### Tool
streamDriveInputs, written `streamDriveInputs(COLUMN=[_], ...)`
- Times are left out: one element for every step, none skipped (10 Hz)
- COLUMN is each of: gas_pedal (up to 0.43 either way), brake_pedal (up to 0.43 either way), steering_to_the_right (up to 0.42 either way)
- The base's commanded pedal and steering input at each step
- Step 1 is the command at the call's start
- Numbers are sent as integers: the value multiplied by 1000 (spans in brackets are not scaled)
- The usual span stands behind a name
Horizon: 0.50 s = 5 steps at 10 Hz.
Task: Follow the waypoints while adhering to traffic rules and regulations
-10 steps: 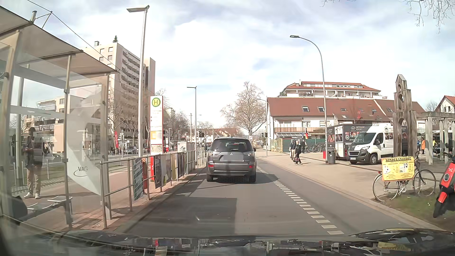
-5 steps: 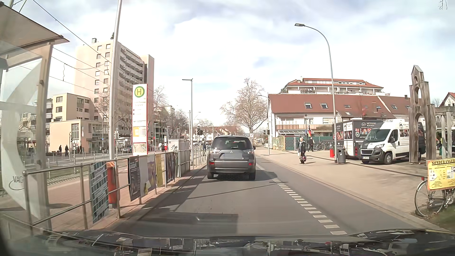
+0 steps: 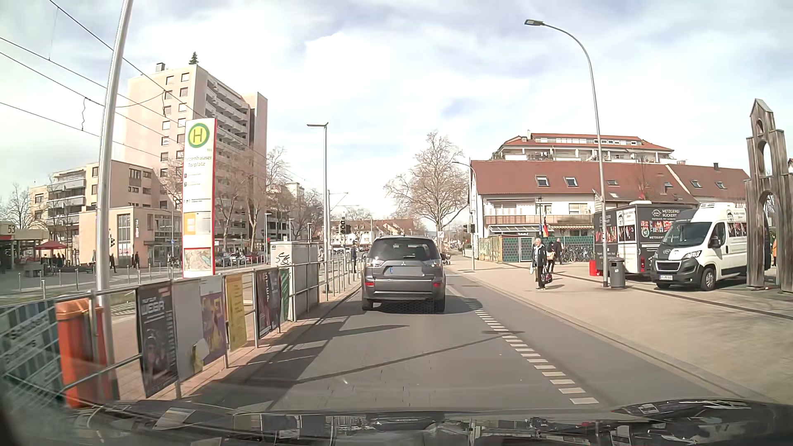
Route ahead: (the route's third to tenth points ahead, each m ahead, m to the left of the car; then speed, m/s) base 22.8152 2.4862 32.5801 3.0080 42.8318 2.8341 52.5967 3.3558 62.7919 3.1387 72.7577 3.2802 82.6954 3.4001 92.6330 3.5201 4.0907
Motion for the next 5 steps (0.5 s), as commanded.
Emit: streamDriveInputs(gas_pedal=[59, 59, 59, 59, 59], brake_pedal=[0, 0, 0, 0, 0], steering_to_the_right=[-3, -3, -3, -3, -3])
